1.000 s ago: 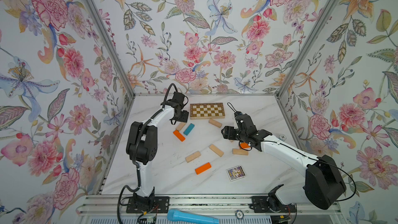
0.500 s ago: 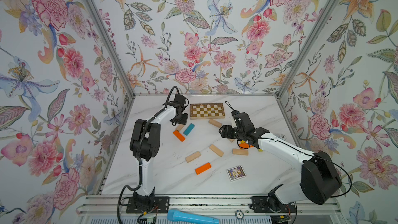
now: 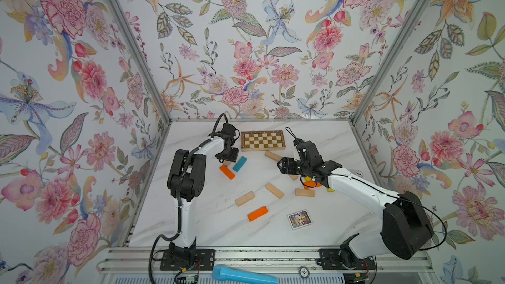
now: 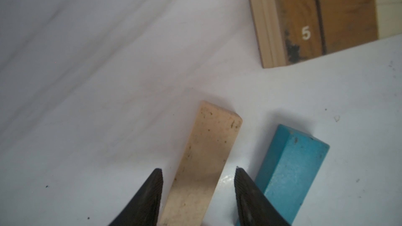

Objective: Assemble the number 6 with building blocks
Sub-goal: Move the building block to the center of the board.

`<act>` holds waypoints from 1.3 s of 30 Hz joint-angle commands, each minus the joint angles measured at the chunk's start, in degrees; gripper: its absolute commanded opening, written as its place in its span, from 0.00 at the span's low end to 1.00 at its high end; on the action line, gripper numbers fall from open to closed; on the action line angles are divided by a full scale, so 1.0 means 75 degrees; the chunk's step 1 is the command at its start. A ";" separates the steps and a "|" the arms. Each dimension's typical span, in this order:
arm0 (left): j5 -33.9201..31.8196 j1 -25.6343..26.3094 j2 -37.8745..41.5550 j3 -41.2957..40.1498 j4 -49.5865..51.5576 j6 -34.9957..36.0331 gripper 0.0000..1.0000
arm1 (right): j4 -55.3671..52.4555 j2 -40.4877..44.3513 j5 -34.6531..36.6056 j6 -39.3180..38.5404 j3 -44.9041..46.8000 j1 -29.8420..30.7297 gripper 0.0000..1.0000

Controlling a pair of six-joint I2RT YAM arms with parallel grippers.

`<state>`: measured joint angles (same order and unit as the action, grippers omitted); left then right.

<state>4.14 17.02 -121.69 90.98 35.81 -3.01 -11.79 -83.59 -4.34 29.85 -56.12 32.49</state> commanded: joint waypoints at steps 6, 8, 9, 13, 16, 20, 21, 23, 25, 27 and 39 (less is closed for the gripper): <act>0.0093 -0.0230 -0.0234 -0.0159 0.0126 -0.0124 0.52 | 0.0047 -0.0154 -0.0113 -0.0077 -0.0299 0.0073 0.77; 0.0153 -0.0224 -0.0231 -0.0181 0.0086 -0.0150 0.51 | 0.0061 -0.0218 -0.0138 -0.0063 -0.0322 0.0112 0.76; 0.0203 -0.0229 -0.0228 -0.0192 0.0077 -0.0167 0.51 | 0.0094 -0.0236 -0.0146 -0.0056 -0.0322 0.0126 0.76; 0.0326 -0.0227 -0.0244 -0.0265 0.0027 -0.0175 0.50 | 0.0142 -0.0292 -0.0168 -0.0046 -0.0322 0.0178 0.77; 0.0298 -0.0228 -0.0348 -0.0242 0.0103 -0.0231 0.46 | 0.0142 -0.0294 -0.0167 -0.0053 -0.0322 0.0180 0.77; 0.0193 -0.0244 -0.0278 -0.0380 0.0100 -0.0306 0.42 | 0.0177 -0.0289 -0.0147 -0.0059 -0.0333 0.0239 0.77; 0.0157 -0.0269 -0.0223 -0.0446 0.0077 -0.0308 0.41 | 0.0179 -0.0301 -0.0146 -0.0069 -0.0344 0.0247 0.77; 0.0091 -0.0350 -0.0066 -0.0619 0.0024 -0.0336 0.39 | 0.0198 -0.0317 -0.0093 -0.0079 -0.0381 0.0280 0.77; 0.0078 -0.0471 0.0107 -0.0812 -0.0065 -0.0358 0.38 | 0.0255 -0.0330 -0.0075 -0.0088 -0.0393 0.0294 0.77; 0.0081 -0.0614 0.0251 -0.1052 -0.0158 -0.0402 0.35 | 0.0364 -0.0369 -0.0070 -0.0065 -0.0370 0.0289 0.77; 0.0116 -0.0897 0.1180 -0.2279 -0.0239 -0.0949 0.32 | 0.0726 -0.0621 -0.0335 0.0090 -0.0639 0.0326 0.77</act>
<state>5.37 10.31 -114.02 76.58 31.20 -8.03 -7.46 -87.55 -5.87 30.33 -59.27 34.46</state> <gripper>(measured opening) 0.342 0.766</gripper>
